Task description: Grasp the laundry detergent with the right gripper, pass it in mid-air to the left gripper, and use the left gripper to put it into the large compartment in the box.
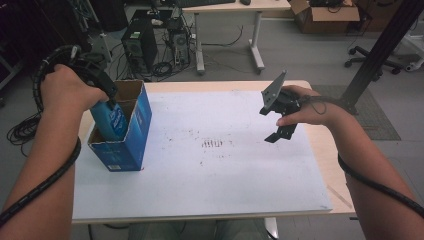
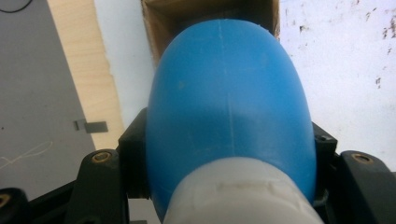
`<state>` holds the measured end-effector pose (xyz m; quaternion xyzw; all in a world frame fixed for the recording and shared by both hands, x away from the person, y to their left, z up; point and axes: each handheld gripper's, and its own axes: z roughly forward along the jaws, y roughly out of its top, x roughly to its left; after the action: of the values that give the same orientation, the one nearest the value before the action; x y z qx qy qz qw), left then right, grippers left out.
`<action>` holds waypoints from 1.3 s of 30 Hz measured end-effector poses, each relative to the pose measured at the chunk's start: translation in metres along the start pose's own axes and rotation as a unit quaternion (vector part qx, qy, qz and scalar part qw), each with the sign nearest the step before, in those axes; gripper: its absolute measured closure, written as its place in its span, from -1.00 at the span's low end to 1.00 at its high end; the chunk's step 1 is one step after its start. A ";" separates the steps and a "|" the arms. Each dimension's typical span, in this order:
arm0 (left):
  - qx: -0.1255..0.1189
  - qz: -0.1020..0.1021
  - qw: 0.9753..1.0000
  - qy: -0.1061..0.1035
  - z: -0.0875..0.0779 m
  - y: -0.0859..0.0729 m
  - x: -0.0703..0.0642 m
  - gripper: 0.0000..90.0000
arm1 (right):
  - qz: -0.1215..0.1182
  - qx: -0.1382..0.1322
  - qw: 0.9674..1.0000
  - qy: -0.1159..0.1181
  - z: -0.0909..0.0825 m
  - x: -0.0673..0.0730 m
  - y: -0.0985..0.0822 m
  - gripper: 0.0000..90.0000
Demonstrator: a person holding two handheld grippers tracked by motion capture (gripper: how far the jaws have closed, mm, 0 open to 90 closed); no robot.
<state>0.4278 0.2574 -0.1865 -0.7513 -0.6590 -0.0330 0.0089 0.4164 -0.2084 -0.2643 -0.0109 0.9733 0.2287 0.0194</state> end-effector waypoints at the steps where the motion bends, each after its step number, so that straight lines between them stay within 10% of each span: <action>1: 0.000 0.000 1.000 -0.001 0.002 0.000 0.000 -0.15 | 0.000 0.000 1.000 0.000 0.001 0.000 0.000 -0.93; 39: 0.007 0.005 1.000 0.011 0.078 0.000 -0.007 -0.15 | 0.001 0.000 1.000 0.005 0.008 0.001 -0.001 -0.93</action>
<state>0.4297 0.2550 -0.2648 -0.7538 -0.6557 -0.0370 0.0216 0.4153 -0.2061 -0.2722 -0.0109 0.9734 0.2283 0.0138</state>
